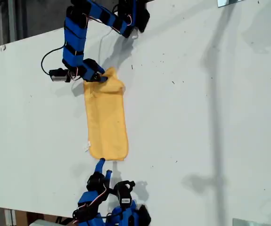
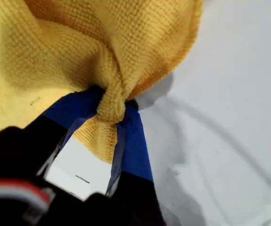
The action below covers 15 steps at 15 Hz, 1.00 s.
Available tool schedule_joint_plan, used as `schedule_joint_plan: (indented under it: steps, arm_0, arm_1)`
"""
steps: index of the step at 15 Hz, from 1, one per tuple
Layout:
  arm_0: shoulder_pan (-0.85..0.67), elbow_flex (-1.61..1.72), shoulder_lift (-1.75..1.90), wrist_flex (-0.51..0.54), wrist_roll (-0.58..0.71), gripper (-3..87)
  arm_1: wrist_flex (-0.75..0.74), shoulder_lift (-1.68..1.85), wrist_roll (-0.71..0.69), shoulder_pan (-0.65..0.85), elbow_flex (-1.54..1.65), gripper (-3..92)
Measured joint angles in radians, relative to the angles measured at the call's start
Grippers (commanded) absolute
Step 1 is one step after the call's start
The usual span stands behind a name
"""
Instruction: Grasp corners of a square towel and fold twice.
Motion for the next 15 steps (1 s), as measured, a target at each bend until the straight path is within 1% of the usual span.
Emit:
schedule_joint_plan:
  steps: [3, 4, 5, 7, 8, 10, 12, 15]
  arm_0:
    - [0.002, 0.028, 0.012, -0.002, 0.000, 25.5]
    - [0.003, 0.040, 0.012, -0.008, 0.000, 25.6]
    - [0.003, 0.057, 0.012, -0.023, 0.000, 25.6]
    - [0.003, 0.120, 0.012, -0.077, 0.000, 25.6]
    - [0.003, 0.161, 0.012, -0.114, 0.000, 25.8]
    - [0.003, 0.242, 0.011, -0.196, -0.002, 26.1]
    - [-0.008, 0.313, -0.011, -0.276, 0.003, 26.3]
    - [-0.017, 0.350, -0.110, -0.396, 0.012, 26.5]
  arm_1:
    - [-0.018, 0.196, 0.032, 0.112, 0.201, -0.1]
    - [0.002, 0.273, 0.049, 0.126, 0.241, -0.1]
    - [0.044, 0.357, 0.069, 0.107, 0.244, -0.1]
    - [0.126, 0.515, 0.094, 0.000, 0.209, -0.1]
    - [0.163, 0.543, 0.097, -0.049, 0.141, -0.1]
    - [0.186, 0.543, 0.098, -0.143, -0.014, -0.1]
    - [0.170, 0.472, 0.098, -0.230, -0.195, -0.1]
    - [0.123, 0.190, 0.098, -0.328, -0.491, -0.1]
